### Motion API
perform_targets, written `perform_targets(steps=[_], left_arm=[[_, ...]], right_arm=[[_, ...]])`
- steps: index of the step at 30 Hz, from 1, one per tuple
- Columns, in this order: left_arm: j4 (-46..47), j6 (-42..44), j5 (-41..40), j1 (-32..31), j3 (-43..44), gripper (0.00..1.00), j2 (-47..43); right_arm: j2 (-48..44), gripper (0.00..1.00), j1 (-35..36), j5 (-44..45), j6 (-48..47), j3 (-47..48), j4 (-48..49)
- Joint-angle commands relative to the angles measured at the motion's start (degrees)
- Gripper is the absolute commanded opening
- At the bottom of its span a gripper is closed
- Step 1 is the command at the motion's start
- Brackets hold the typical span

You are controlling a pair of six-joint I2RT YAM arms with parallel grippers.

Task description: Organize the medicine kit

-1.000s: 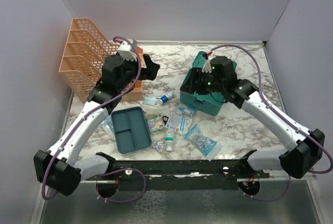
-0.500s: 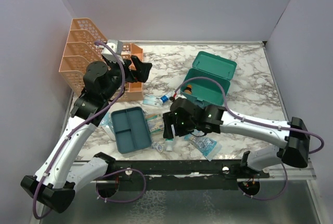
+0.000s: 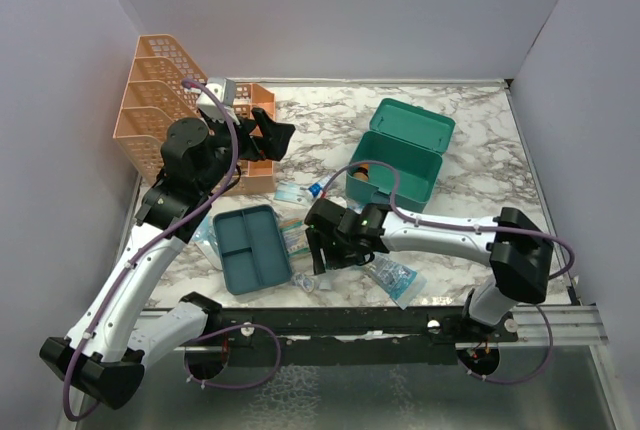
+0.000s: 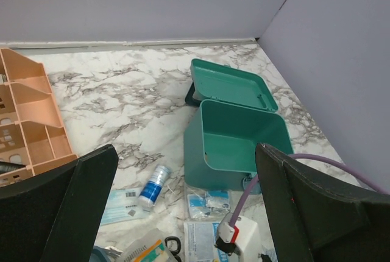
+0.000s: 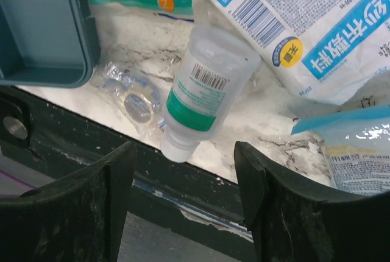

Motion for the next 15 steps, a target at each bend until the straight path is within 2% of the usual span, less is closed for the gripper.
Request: perform_targets(steps=[1, 15], left_arm=[[1.05, -1.67, 1.71, -0.12, -0.79, 0.98, -0.48], [2.17, -3.12, 0.93, -0.08, -1.31, 0.98, 0.42]], right_arm=[[4.41, 0.65, 0.48, 3.41, 1.72, 3.18, -1.1], [8.93, 0.55, 0.44, 6.39, -0.58, 1.94, 5.51]])
